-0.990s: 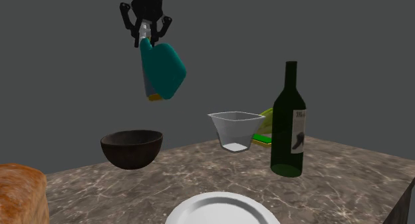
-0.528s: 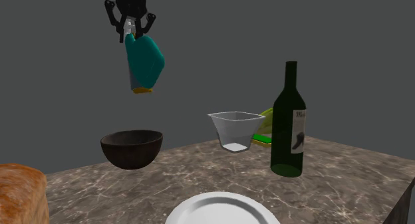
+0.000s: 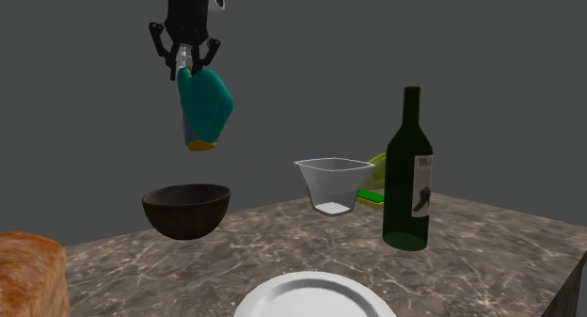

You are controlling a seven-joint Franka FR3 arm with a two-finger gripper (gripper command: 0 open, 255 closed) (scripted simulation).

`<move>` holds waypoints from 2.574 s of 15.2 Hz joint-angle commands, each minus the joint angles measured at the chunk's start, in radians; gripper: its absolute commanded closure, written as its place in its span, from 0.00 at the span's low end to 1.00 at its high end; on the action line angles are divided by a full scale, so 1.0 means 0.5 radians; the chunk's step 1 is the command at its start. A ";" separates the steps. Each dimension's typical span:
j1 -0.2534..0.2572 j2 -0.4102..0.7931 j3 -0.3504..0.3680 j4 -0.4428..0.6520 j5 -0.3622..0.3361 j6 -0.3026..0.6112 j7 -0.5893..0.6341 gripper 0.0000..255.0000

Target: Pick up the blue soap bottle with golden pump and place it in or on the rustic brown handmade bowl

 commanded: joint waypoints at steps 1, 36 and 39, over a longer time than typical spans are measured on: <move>-0.007 -0.029 0.000 -0.104 0.006 0.077 -0.004 1.00; -0.037 -0.111 -0.004 -0.388 0.027 0.279 -0.035 0.00; -0.037 -0.111 -0.004 -0.388 0.027 0.279 -0.035 0.00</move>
